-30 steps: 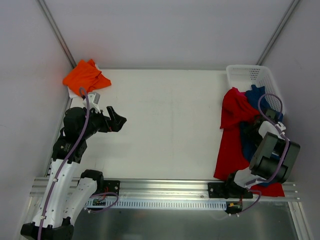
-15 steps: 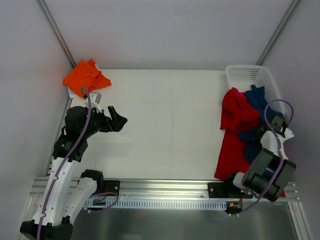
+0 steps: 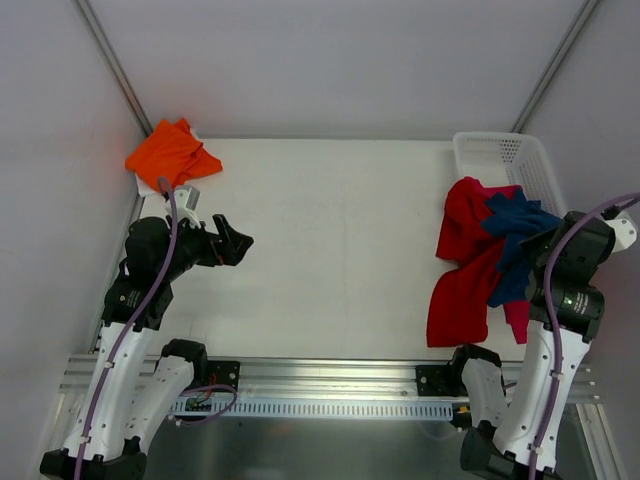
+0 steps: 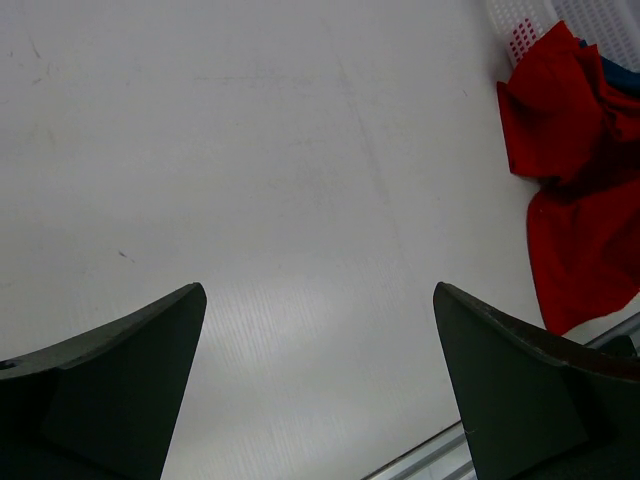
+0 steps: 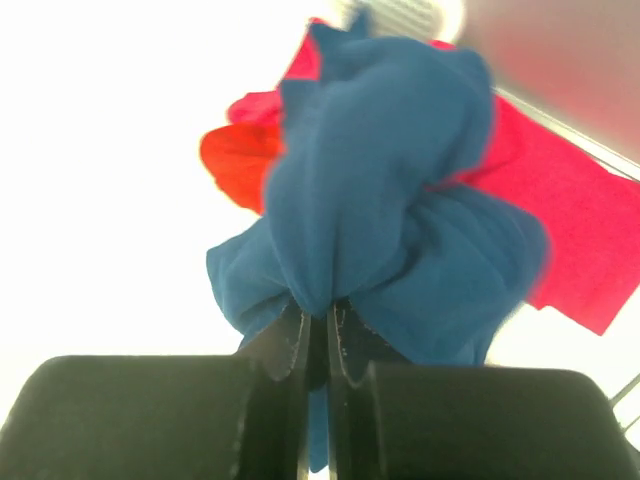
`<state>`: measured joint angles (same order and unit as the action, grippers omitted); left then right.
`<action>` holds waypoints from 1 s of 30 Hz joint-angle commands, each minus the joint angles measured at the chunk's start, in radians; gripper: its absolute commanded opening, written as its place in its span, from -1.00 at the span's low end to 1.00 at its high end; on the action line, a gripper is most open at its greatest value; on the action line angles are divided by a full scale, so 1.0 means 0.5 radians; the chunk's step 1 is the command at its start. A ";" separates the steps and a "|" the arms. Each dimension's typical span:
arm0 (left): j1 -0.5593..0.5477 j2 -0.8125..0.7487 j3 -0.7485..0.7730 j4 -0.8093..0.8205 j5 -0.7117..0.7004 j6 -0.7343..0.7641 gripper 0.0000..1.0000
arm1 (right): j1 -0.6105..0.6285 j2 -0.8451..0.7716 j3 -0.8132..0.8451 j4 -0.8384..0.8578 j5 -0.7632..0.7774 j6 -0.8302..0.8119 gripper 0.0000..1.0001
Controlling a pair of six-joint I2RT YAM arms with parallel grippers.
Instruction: Fold and stack the t-shirts
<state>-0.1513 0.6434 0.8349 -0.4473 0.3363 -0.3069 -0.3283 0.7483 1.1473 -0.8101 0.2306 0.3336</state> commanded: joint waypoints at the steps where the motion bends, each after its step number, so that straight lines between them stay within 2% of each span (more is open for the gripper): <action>1: -0.010 -0.035 -0.001 0.051 0.002 0.003 0.98 | 0.067 0.047 0.187 -0.220 -0.185 -0.032 -0.94; 2: -0.010 -0.038 -0.004 0.051 0.002 0.003 0.98 | 0.077 0.053 0.206 -0.236 -0.206 -0.035 -0.63; 4: -0.010 -0.047 -0.004 0.051 0.002 0.003 0.98 | 0.089 0.056 0.224 -0.254 -0.207 -0.041 -0.56; 5: -0.010 -0.044 -0.004 0.048 -0.001 0.003 0.98 | 0.095 0.047 0.221 -0.254 -0.216 -0.038 -0.45; 6: -0.013 -0.047 -0.004 0.051 0.002 0.003 0.98 | 0.095 0.035 0.200 -0.239 -0.240 -0.041 -0.27; 7: -0.010 -0.044 -0.004 0.051 -0.001 0.003 0.98 | 0.101 0.010 0.184 -0.203 -0.280 -0.041 0.13; 8: -0.013 -0.044 -0.001 0.051 0.002 0.003 0.98 | 0.107 0.001 0.175 -0.190 -0.292 -0.044 0.28; 10: -0.013 -0.050 -0.004 0.051 0.002 0.003 0.98 | 0.110 -0.009 0.160 -0.181 -0.296 -0.063 0.34; 13: -0.013 -0.053 -0.004 0.051 -0.004 0.003 0.98 | 0.113 0.004 0.160 -0.190 -0.292 -0.106 0.06; 14: -0.013 -0.053 -0.004 0.048 -0.004 0.006 0.98 | 0.110 0.010 0.160 -0.190 -0.296 -0.118 -0.63; 15: -0.010 -0.056 -0.004 0.048 -0.004 0.006 0.98 | 0.110 0.013 0.157 -0.190 -0.299 -0.121 -0.82; 16: -0.010 -0.060 -0.007 0.048 -0.004 0.003 0.98 | 0.113 0.016 0.148 -0.190 -0.305 -0.127 -0.94; 17: -0.013 -0.063 -0.007 0.051 -0.007 0.006 0.98 | 0.110 0.019 0.148 -0.193 -0.314 -0.142 -0.89; 18: -0.013 -0.066 -0.007 0.051 -0.007 0.003 0.98 | 0.113 0.022 0.141 -0.214 -0.317 -0.155 -0.71; 19: -0.013 -0.066 -0.007 0.048 -0.007 0.003 0.98 | 0.117 0.019 0.108 -0.221 -0.332 -0.167 0.09; 20: -0.010 -0.069 -0.007 0.048 -0.001 0.003 0.98 | 0.126 0.004 0.074 -0.257 -0.323 -0.194 0.39; 22: -0.013 -0.075 -0.007 0.048 -0.004 0.000 0.98 | 0.132 -0.045 -0.030 -0.276 -0.284 -0.204 0.74; 25: -0.013 -0.075 -0.004 0.048 0.009 -0.003 0.98 | 0.141 -0.263 -0.459 -0.141 -0.414 -0.155 0.76; 26: -0.013 -0.075 -0.001 0.051 0.015 -0.003 0.98 | 0.144 -0.324 -0.706 -0.092 -0.436 -0.131 0.77; 30: -0.013 -0.078 -0.001 0.051 0.033 -0.009 0.98 | 0.156 -0.472 -1.152 0.073 -0.645 -0.038 0.75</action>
<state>-0.1513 0.6144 0.8349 -0.4473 0.3367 -0.3069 -0.2607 0.5358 0.6678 -0.8452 -0.0010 0.2798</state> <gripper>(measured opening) 0.990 0.877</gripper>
